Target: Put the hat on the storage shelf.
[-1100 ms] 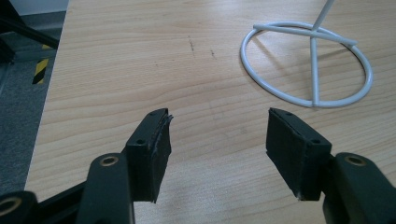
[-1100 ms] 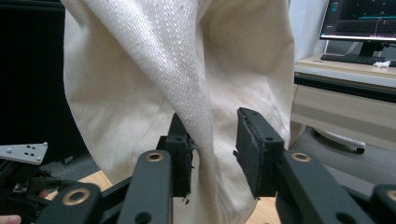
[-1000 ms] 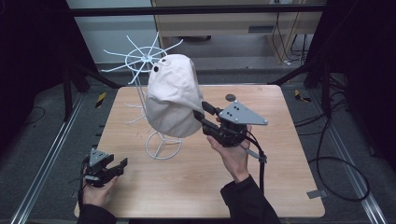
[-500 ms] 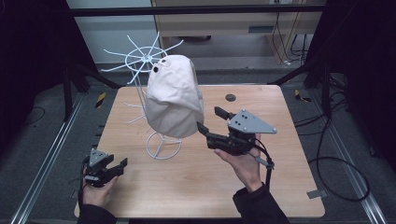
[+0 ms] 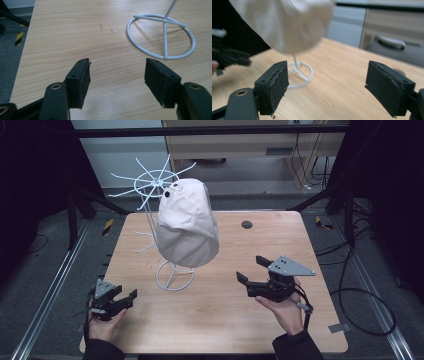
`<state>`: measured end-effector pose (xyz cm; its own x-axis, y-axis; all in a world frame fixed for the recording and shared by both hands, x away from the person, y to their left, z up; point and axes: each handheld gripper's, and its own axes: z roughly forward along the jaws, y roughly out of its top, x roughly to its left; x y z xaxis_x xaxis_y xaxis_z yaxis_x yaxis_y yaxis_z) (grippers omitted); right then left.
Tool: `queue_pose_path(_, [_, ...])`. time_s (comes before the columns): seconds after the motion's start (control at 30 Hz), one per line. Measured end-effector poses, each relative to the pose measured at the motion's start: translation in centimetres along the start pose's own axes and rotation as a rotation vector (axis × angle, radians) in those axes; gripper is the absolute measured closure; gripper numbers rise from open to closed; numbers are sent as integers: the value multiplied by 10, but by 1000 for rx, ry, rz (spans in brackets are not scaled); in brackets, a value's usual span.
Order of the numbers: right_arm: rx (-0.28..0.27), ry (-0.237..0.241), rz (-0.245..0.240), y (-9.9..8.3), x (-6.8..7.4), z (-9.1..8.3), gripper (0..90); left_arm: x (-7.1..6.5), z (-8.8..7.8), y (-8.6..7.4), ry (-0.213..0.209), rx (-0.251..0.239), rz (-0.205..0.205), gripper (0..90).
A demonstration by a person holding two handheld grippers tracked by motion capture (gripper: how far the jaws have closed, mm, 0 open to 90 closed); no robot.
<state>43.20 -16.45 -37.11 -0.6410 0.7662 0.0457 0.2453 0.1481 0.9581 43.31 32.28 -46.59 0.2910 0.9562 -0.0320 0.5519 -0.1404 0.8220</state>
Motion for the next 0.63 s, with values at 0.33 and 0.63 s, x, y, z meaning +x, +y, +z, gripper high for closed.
queue_pose_path(0.33, [136, -124, 56, -52, -44, -8, 163, 0, 2, -2, -15, 9, 20, 323])
queue_pose_path(0.63, [246, -231, 119, -89, -75, -3, 164, 2, 8, -4, -22, 41, 35, 286])
